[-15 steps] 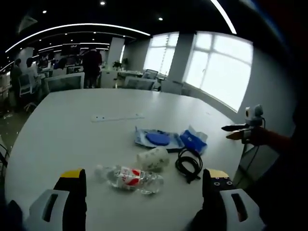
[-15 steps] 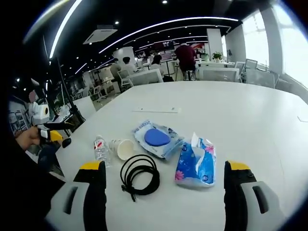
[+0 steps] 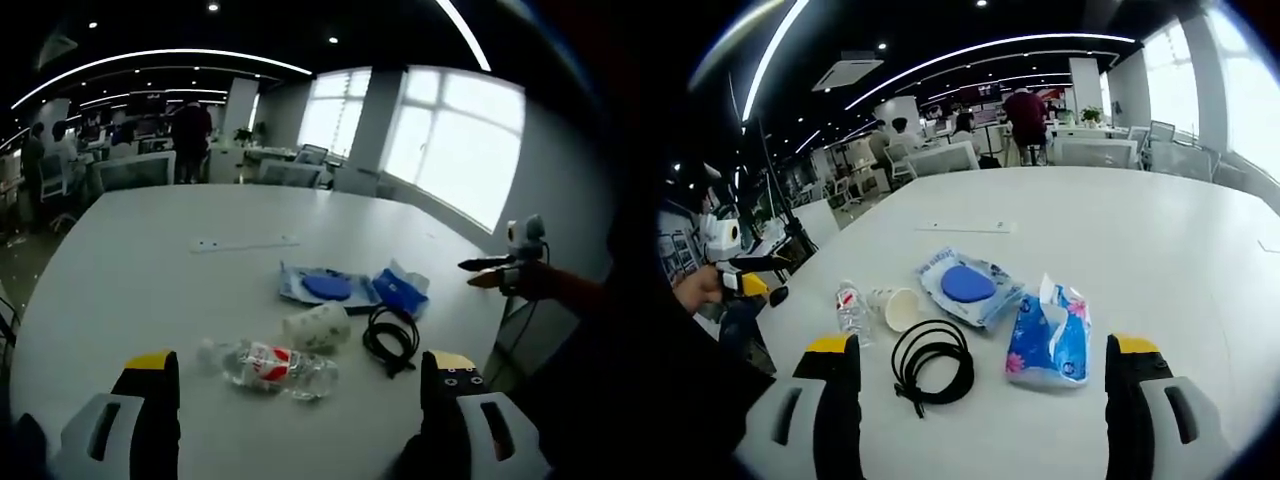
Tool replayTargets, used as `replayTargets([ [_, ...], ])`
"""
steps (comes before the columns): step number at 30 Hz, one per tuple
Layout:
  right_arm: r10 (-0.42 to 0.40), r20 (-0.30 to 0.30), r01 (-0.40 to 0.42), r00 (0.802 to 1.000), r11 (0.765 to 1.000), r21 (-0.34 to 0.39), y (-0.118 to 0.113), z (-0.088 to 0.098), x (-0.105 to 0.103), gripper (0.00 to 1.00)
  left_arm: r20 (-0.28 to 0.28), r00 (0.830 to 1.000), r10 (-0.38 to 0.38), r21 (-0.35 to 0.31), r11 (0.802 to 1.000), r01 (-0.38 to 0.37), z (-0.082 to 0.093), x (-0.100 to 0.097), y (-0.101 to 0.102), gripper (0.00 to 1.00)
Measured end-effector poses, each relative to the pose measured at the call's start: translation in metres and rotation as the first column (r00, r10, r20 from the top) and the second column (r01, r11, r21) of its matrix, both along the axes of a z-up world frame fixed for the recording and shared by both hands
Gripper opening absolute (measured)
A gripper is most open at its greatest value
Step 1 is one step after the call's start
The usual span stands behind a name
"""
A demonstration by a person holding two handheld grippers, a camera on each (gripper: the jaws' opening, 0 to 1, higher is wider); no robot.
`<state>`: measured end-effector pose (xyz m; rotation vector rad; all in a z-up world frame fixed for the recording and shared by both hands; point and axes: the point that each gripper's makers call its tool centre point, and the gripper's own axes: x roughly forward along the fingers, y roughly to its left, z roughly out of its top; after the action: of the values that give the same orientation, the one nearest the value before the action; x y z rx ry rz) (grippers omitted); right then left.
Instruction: Arrange the tabletop items into an orderly group along one side of the table until the central work area is clear of visible clutter.
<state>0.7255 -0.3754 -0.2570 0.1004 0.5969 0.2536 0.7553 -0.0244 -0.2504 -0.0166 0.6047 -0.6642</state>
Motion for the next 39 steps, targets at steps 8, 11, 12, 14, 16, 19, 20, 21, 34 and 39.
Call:
replayTargets([
  [8, 0.0, 0.005, 0.0, 1.0, 1.0, -0.001, 0.0, 0.0, 0.003, 0.99, 0.0, 1.0, -0.002, 0.006, 1.0, 0.002, 0.001, 0.001, 0.001, 1.0],
  [11, -0.002, 0.003, 0.002, 1.0, 1.0, 0.0, -0.002, -0.001, 0.003, 0.99, 0.003, 1.0, 0.0, 0.005, 1.0, 0.0, 0.002, 0.002, 0.0, 1.0],
  [12, -0.004, 0.003, 0.004, 1.0, 1.0, -0.002, -0.002, -0.001, 0.003, 0.99, 0.003, 1.0, 0.0, 0.005, 1.0, 0.0, 0.002, 0.002, 0.0, 1.0],
  [14, -0.007, 0.002, 0.007, 1.0, 1.0, -0.002, -0.002, -0.002, 0.003, 0.98, 0.004, 1.0, 0.003, 0.006, 1.0, -0.003, 0.003, 0.002, -0.001, 1.0],
  [16, -0.006, 0.001, 0.006, 1.0, 1.0, 0.003, -0.002, -0.002, 0.003, 0.98, 0.004, 1.0, 0.008, 0.004, 1.0, -0.008, 0.003, 0.002, -0.001, 1.0],
  [19, -0.004, -0.003, 0.004, 1.0, 1.0, -0.001, -0.003, -0.004, 0.004, 0.98, 0.002, 1.0, 0.015, 0.0, 1.0, -0.015, 0.004, 0.002, 0.0, 1.0],
  [20, -0.003, -0.005, 0.003, 1.0, 1.0, -0.001, -0.003, -0.004, 0.004, 0.98, 0.001, 1.0, 0.018, 0.0, 1.0, -0.018, 0.004, 0.002, 0.0, 1.0],
  [21, -0.003, -0.006, 0.003, 1.0, 1.0, -0.002, -0.003, -0.005, 0.003, 0.98, -0.002, 1.0, 0.021, 0.002, 1.0, -0.021, 0.004, 0.002, 0.0, 1.0],
  [34, -0.004, -0.01, 0.004, 1.0, 1.0, -0.015, -0.001, -0.008, 0.007, 0.96, -0.025, 0.997, 0.076, 0.012, 0.997, -0.076, 0.003, 0.003, 0.003, 1.0],
  [39, -0.002, -0.018, 0.002, 1.0, 1.0, -0.016, 0.006, -0.01, 0.012, 0.95, -0.015, 0.999, 0.042, 0.002, 0.999, -0.041, 0.005, 0.002, -0.003, 1.0],
])
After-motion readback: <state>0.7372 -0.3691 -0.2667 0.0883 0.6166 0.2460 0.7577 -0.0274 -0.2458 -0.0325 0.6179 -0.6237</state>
